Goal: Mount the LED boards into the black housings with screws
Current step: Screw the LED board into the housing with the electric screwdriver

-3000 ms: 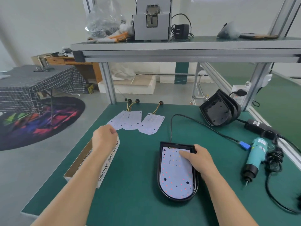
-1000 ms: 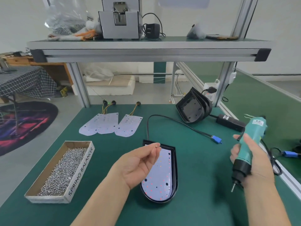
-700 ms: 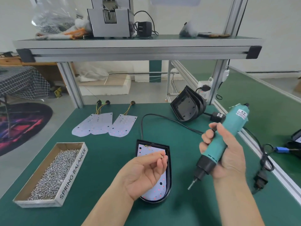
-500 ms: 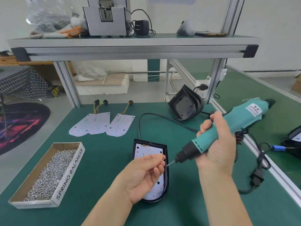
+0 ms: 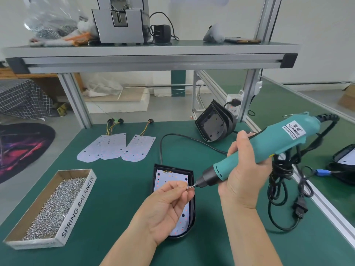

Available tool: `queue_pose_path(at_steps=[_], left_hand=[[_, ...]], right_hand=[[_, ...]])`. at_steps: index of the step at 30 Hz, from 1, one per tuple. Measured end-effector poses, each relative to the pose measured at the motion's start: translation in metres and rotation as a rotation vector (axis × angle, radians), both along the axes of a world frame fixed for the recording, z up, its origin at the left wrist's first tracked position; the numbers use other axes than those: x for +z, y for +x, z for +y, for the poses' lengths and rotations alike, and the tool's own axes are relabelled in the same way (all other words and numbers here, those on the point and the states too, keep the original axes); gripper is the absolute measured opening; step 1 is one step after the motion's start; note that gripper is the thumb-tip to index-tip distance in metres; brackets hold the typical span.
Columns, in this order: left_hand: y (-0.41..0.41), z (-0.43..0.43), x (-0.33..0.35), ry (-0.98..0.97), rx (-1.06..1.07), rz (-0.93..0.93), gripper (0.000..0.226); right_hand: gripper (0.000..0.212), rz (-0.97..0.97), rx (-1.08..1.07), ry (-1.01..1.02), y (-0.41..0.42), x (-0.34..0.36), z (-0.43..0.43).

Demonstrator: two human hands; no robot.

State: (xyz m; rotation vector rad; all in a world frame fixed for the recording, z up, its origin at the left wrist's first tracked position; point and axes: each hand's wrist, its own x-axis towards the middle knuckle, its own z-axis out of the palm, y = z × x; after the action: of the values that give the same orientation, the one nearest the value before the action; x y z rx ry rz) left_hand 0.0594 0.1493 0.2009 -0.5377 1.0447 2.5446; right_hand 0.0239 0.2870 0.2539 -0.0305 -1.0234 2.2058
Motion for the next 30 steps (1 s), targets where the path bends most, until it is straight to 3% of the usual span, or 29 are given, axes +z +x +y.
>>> queue_pose_path(at_steps=[19,30], left_hand=[[0.004,0.008,0.004,0.051,0.099,-0.006,0.004],[0.012,0.017,0.0,0.129,0.212,0.01,0.022]], right_hand=[[0.016,-0.02,-0.085,0.008,-0.002,-0.003,0.001],[0.016,-0.017,-0.139,0.036,-0.001,-0.001,-0.003]])
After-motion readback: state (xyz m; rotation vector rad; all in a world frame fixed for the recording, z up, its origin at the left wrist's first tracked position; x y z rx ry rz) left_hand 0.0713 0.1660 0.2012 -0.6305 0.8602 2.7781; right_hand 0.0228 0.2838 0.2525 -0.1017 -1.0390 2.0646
